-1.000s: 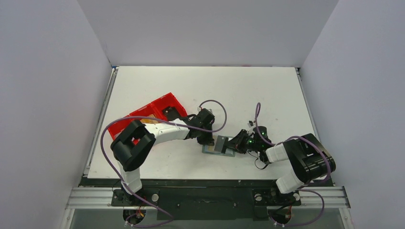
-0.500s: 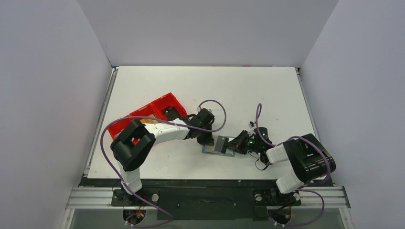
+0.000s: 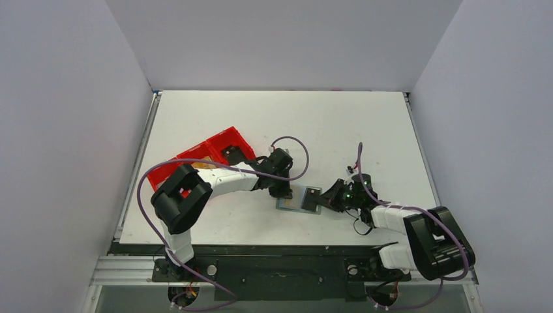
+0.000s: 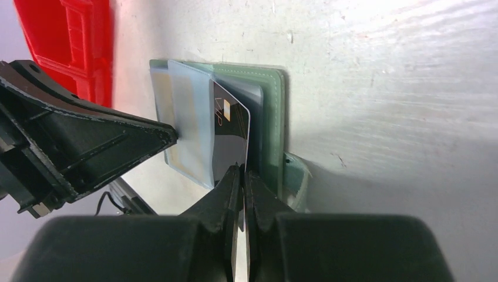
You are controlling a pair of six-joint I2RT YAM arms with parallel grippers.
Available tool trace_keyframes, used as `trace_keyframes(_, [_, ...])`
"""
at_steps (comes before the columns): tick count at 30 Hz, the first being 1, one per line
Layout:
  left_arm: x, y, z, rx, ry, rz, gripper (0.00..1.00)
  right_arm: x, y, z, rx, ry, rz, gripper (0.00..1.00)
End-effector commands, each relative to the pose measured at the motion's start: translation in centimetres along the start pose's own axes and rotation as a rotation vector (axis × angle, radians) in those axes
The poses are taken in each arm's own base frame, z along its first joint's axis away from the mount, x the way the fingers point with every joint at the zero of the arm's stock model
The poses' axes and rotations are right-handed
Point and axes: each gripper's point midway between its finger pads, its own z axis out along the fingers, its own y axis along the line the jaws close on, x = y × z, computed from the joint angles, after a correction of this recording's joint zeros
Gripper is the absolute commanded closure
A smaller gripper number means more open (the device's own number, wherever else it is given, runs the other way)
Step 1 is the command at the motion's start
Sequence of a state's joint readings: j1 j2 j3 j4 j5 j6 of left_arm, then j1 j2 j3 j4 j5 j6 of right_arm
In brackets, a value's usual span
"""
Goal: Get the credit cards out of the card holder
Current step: Remove the credit card from the card holder.
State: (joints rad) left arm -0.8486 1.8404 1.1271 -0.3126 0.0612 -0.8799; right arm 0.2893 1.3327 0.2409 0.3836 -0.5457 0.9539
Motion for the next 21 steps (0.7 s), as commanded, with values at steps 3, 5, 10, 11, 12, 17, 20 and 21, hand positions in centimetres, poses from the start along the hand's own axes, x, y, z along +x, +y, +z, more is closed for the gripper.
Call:
trace_keyframes(3, [1.0,5.7,1.2,-0.197,0.014,0.01,1.0,-1.0,-1.3,-1.1,0.107,-0.038,-0.059,1.0])
trace_keyframes(5, [0.9,5.2,1.1,-0.183,0.012,0.015,1.0,-1.2,-1.1,-1.3,0.106,-0.046,-0.064,1.0])
trace_keyframes(10, [0.2,3.3,0.6,-0.141,-0.003,0.041,1.0,-1.9,0.7,-1.8,0.069,-0.057,-0.079,1.0])
trace_keyframes(11, [0.1,3.1,0.5,-0.137,-0.003,0.049,1.0,-2.0,1.0,-1.9,0.06,-0.056,-0.08,1.0])
trace_keyframes(12, [-0.2,2.4,0.3,-0.122,-0.01,0.057,1.0,-2.3,1.5,-2.0,0.049,-0.062,-0.082,1.0])
trace_keyframes(17, [-1.4,-0.4,-1.2,-0.053,-0.034,0.102,0.96,-3.1,3.7,-2.6,-0.001,-0.073,-0.094,1.0])
trace_keyframes(20, [-2.8,-2.4,-2.8,-0.013,-0.063,0.133,0.92,-3.7,5.1,-3.1,-0.027,-0.086,-0.105,1.0])
trace_keyframes(21, [-2.8,-2.4,-3.2,-0.019,-0.057,0.147,0.9,-3.9,5.4,-3.3,-0.033,-0.09,-0.11,1.0])
